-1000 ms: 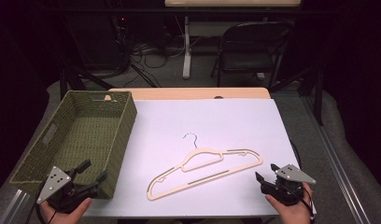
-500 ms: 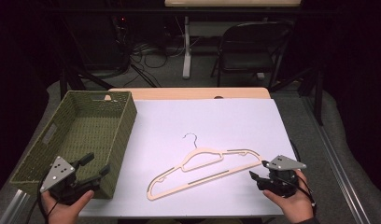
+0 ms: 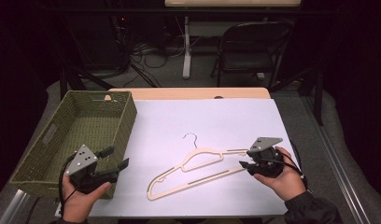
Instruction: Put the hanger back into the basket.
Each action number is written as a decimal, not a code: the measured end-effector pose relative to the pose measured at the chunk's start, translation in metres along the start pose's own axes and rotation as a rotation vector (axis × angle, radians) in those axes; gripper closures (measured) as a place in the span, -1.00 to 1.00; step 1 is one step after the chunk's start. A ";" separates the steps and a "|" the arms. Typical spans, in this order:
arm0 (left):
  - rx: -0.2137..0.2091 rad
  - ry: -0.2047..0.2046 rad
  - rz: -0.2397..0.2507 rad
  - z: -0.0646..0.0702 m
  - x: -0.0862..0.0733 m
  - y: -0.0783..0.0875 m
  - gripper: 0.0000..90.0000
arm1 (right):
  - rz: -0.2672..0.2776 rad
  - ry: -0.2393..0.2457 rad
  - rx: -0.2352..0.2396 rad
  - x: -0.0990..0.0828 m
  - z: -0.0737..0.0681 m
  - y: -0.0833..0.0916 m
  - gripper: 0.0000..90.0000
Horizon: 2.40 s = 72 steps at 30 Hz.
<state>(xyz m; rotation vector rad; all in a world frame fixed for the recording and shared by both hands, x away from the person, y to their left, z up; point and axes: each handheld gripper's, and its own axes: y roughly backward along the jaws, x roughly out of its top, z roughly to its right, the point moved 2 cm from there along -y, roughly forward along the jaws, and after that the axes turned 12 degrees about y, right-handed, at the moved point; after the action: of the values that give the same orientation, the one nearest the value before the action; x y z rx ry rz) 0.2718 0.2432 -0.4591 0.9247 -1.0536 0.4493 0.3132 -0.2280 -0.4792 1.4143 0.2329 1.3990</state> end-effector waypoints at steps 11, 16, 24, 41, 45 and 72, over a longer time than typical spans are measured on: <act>-0.013 0.011 -0.014 0.003 0.005 -0.008 -0.29 | -0.121 0.193 0.097 0.024 0.002 -0.014 0.28; -0.018 0.017 -0.015 0.003 0.008 -0.012 -0.29 | -0.150 0.214 0.153 0.036 0.006 -0.016 0.24; -0.027 0.017 -0.021 0.004 0.011 -0.019 -0.29 | -0.221 0.253 0.265 0.057 0.013 -0.028 0.19; -0.044 0.022 -0.020 0.004 0.006 -0.015 -0.29 | -0.354 0.353 0.367 0.088 0.017 -0.064 0.13; -0.052 0.020 -0.027 0.006 0.006 -0.018 -0.29 | -0.384 0.385 0.368 0.092 0.011 -0.074 0.13; -0.062 0.003 -0.033 0.017 0.002 -0.014 -0.29 | -0.394 0.503 0.427 0.102 -0.019 -0.130 0.31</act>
<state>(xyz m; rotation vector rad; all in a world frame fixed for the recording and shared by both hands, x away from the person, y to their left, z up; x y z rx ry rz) 0.2741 0.2214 -0.4600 0.8852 -1.0428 0.3888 0.3952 -0.0897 -0.5224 1.2292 1.1295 1.3940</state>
